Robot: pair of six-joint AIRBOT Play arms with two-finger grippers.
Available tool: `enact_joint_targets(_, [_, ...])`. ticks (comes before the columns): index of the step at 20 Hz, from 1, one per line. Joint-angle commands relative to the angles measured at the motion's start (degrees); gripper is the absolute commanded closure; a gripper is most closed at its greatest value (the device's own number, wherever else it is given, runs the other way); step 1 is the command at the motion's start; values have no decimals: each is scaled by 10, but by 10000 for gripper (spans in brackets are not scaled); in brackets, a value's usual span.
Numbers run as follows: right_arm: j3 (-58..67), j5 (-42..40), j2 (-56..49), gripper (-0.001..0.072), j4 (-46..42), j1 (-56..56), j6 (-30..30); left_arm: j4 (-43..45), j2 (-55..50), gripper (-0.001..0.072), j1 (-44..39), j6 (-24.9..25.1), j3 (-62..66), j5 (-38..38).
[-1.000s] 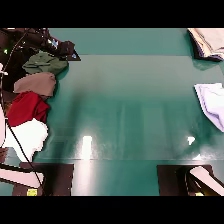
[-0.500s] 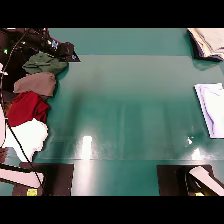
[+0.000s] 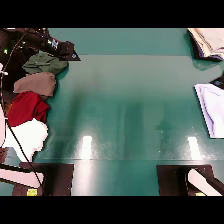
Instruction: Fold the shirts.
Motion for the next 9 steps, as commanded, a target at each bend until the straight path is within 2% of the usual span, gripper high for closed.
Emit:
enact_joint_targets(1, [21, 6, 0, 692, 9, 107, 1, 0, 0, 683, 0, 0, 0, 18])
enact_joint_targets(9, [20, 15, 0, 692, 10, 150, 1, 0, 0, 682, 0, 0, 0, 18])
